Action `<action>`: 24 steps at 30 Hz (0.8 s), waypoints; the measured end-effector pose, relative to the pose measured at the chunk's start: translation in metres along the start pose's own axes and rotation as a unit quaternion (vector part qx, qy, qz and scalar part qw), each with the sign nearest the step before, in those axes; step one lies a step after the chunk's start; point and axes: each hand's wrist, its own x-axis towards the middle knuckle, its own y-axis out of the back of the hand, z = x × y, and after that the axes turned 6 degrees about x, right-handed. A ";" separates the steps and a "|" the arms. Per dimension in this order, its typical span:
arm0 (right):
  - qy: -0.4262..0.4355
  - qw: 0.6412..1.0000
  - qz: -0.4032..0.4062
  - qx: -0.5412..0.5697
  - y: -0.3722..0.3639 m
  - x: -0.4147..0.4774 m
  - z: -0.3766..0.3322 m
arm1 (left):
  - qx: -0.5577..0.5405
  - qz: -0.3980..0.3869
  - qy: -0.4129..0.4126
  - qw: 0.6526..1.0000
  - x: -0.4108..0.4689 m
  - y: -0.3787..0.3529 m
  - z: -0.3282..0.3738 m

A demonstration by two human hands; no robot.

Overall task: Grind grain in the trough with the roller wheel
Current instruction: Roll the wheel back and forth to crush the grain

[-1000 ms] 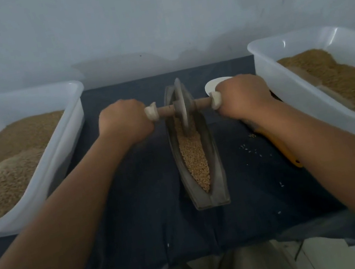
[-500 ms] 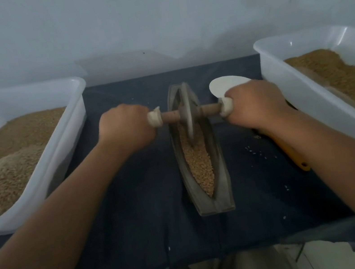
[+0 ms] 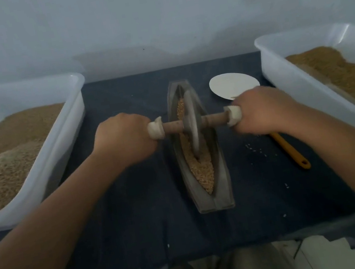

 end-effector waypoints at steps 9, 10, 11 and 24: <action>-0.006 1.000 0.006 -0.015 0.008 0.003 -0.004 | -0.021 -0.065 -0.008 0.998 0.001 0.016 0.002; 0.006 1.000 -0.017 -0.010 0.010 -0.014 -0.003 | -0.022 -0.059 -0.024 0.998 -0.017 0.016 0.000; 0.017 1.000 -0.026 -0.003 0.012 -0.029 -0.004 | -0.028 -0.050 -0.033 0.998 -0.035 0.017 -0.002; -0.037 0.997 0.060 -0.013 0.003 0.030 -0.008 | -0.018 -0.059 0.024 0.998 0.042 0.012 0.005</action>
